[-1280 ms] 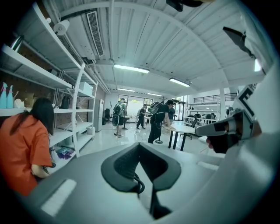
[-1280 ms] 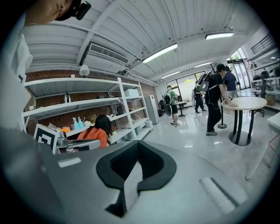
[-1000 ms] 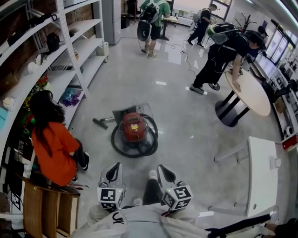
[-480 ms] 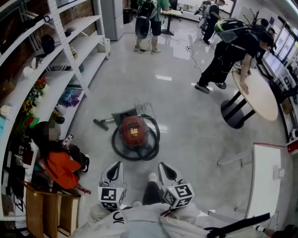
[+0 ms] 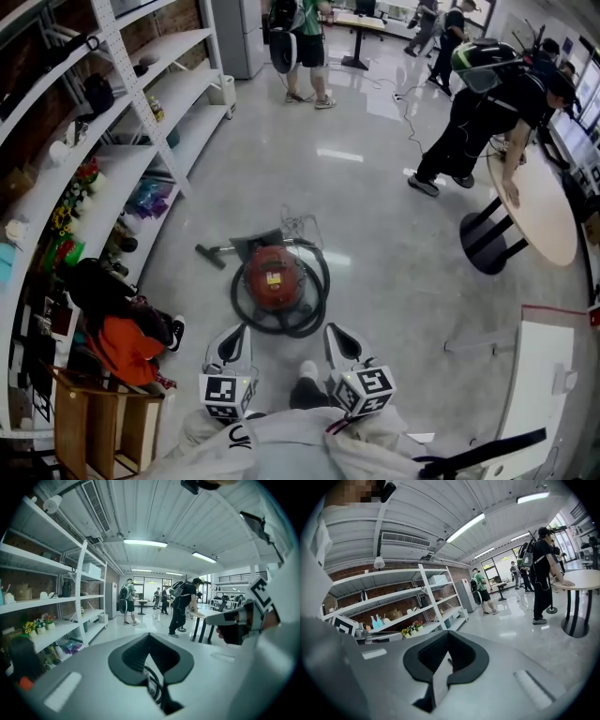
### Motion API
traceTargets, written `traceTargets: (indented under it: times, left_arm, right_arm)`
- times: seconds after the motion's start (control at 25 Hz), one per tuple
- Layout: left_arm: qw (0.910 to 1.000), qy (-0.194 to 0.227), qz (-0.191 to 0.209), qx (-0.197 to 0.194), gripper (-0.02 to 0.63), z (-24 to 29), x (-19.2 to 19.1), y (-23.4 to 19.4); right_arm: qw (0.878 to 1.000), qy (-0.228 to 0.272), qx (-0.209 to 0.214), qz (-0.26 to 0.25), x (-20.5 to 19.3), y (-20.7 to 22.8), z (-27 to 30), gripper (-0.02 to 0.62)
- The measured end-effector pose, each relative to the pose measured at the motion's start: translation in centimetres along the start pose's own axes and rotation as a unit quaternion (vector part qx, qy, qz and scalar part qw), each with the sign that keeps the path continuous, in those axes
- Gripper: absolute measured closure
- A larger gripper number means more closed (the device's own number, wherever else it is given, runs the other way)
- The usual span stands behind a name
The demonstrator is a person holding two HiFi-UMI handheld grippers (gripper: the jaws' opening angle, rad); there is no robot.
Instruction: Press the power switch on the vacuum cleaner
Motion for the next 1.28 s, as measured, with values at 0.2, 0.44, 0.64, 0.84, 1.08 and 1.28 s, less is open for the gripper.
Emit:
traceTargets:
  times: [0.2,0.44,0.64,0.84,1.08,1.28]
  left_arm:
    - [0.9997,0.009,0.005,0.020,0.606,2.7,1.7,0.1]
    - [0.9991,0.016,0.013,0.038,0.606,4.8,3.1,0.5]
    - [0.9988,0.007,0.012,0.046,0.606,5.7,3.0,0.4]
    - [0.9988,0.007,0.015,0.046,0.606,6.4,3.1,0.8]
    - [0.9988,-0.009,0.008,0.048,0.606,6.6,1.9,0.6]
    - [0.9988,-0.018,0.015,0.042,0.606,7.4,1.5,0.5]
  right_arm:
    - [1.000,-0.001,0.019,-0.007,2.1,2.2,2.2,0.594]
    - [0.999,-0.002,0.032,-0.009,3.7,4.6,4.3,0.594]
    - [0.999,-0.009,0.034,-0.006,3.9,5.8,5.1,0.594]
    - [0.999,-0.013,0.034,-0.005,3.9,6.4,5.2,0.594]
    - [0.999,-0.023,0.031,-0.004,3.4,6.7,5.2,0.594]
    - [0.999,-0.032,0.025,0.004,2.8,7.2,5.5,0.594]
Point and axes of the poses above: the fingertips, and each gripper's own axes: z forward along the fingers, y to its right, x out of its top, the point moved 3 cm from there along -z, backward along the fingers, and after that the axes turned 1 degree about -y, right-handed, at the moved point
